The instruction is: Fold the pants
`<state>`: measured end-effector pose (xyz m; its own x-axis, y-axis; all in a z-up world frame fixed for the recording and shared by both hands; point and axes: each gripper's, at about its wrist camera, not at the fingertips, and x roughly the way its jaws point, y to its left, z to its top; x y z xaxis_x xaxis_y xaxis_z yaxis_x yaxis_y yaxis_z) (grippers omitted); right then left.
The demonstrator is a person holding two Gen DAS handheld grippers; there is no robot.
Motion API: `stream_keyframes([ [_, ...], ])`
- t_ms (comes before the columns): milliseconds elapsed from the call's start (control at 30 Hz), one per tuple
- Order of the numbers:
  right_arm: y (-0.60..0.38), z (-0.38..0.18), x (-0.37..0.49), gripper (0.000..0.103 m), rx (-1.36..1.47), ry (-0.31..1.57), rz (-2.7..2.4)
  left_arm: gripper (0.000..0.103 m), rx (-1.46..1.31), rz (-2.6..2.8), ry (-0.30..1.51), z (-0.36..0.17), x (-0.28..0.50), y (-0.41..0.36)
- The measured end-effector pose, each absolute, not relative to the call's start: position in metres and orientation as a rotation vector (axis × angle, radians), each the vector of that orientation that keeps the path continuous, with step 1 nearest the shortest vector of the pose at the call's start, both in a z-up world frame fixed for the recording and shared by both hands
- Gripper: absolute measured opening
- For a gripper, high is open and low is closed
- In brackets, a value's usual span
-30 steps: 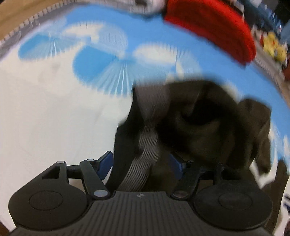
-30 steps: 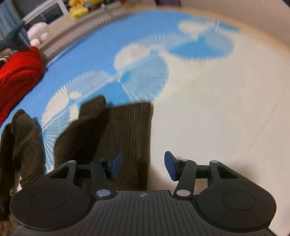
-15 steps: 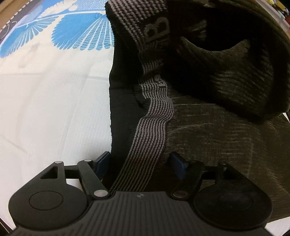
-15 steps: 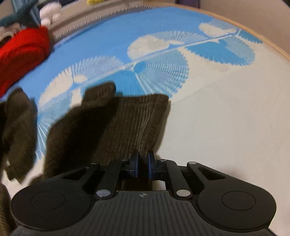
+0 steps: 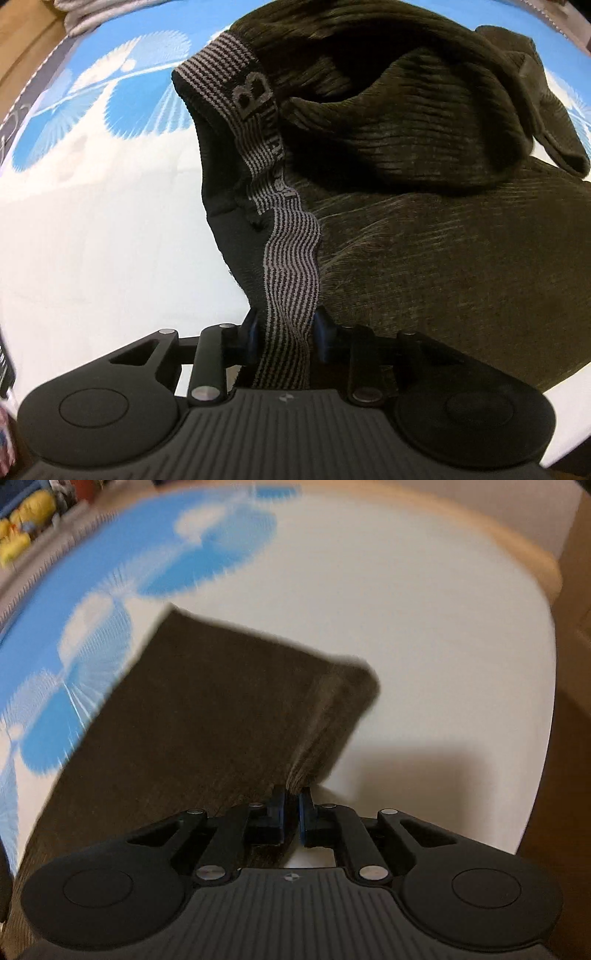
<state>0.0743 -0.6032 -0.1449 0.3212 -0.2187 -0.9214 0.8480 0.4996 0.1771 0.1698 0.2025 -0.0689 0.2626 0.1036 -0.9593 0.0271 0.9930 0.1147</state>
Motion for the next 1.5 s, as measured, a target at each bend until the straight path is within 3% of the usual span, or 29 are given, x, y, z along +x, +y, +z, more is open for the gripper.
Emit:
stream_keyframes([
  [133,-0.619,-0.148,0.065,0.016,0.824,0.994,-0.747,0.037,0.001,0.130,1.327,-0.069,0.149,0.218],
  [233,-0.629,-0.151,0.062,0.036,0.800,0.996,-0.751,0.048,-0.027,0.145,1.356,-0.075,0.147,0.218],
  [267,-0.635,-0.154,0.058,0.039,0.808,0.998,-0.758,0.057,-0.039,0.140,1.360,-0.076,0.148,0.220],
  [500,-0.629,-0.158,0.054,0.038,0.778,0.986,-0.745,0.060,0.025,0.135,1.440,-0.101,0.161,0.224],
  [533,-0.628,-0.158,0.056,0.028,0.764,0.988,-0.740,0.059,0.041,0.130,1.436,-0.102,0.162,0.222],
  [567,-0.628,-0.158,0.058,0.010,0.756,0.989,-0.728,0.053,0.056,0.122,1.427,-0.101,0.163,0.218],
  [733,-0.631,-0.143,0.054,0.005,0.759,0.919,-0.719,0.033,0.126,0.098,1.357,-0.083,0.162,0.202],
  [767,-0.634,-0.136,0.049,0.005,0.766,0.889,-0.743,0.020,0.116,0.084,1.331,-0.078,0.164,0.200],
  [833,-0.640,-0.126,0.033,0.005,0.790,0.837,-0.822,0.012,0.072,0.044,1.287,-0.064,0.162,0.196],
  [967,-0.654,-0.129,0.005,0.005,0.829,0.896,-0.982,0.011,0.168,-0.019,1.280,-0.055,0.156,0.177],
  [1167,-0.650,-0.144,0.015,0.007,0.770,1.046,-0.764,0.010,0.283,0.060,1.372,-0.058,0.149,0.188],
  [1300,-0.643,-0.144,0.018,0.019,0.698,1.141,-0.690,0.013,0.243,0.116,1.355,-0.045,0.153,0.195],
  [1333,-0.643,-0.138,0.014,0.024,0.703,1.128,-0.713,0.015,0.238,0.128,1.341,-0.040,0.155,0.192],
  [1500,-0.639,-0.080,-0.021,0.024,0.702,0.848,-0.771,0.023,0.250,0.230,1.257,-0.004,0.133,0.188],
])
